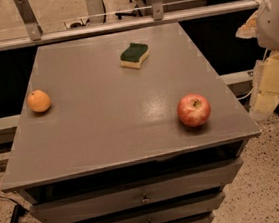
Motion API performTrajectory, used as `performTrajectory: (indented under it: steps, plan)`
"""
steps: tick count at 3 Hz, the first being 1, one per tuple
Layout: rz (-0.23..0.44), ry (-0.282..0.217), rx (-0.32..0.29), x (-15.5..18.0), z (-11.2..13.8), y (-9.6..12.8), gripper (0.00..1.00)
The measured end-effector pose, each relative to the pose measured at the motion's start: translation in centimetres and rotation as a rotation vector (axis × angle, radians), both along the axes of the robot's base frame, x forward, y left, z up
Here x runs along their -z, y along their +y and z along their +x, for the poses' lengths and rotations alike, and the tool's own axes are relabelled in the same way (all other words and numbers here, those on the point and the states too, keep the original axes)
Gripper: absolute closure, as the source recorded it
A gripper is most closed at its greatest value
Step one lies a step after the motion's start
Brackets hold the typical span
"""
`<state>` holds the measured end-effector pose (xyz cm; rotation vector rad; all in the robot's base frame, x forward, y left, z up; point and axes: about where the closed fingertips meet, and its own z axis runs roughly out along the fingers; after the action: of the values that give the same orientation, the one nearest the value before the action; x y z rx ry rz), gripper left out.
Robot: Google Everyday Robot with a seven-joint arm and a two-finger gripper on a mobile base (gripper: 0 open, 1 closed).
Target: Move sponge near orange
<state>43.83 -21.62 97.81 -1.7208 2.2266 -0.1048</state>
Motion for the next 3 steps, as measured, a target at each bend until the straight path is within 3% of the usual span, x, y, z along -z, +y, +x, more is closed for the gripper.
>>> performTrajectory:
  steps: [1, 2, 3]
  plan:
    - [0.012, -0.013, 0.002, -0.1, 0.4, 0.2, 0.0]
    - [0.057, -0.047, 0.014, 0.4, 3.9, 0.9, 0.0]
    - [0.112, -0.092, 0.029, 1.1, 9.2, 2.3, 0.0]
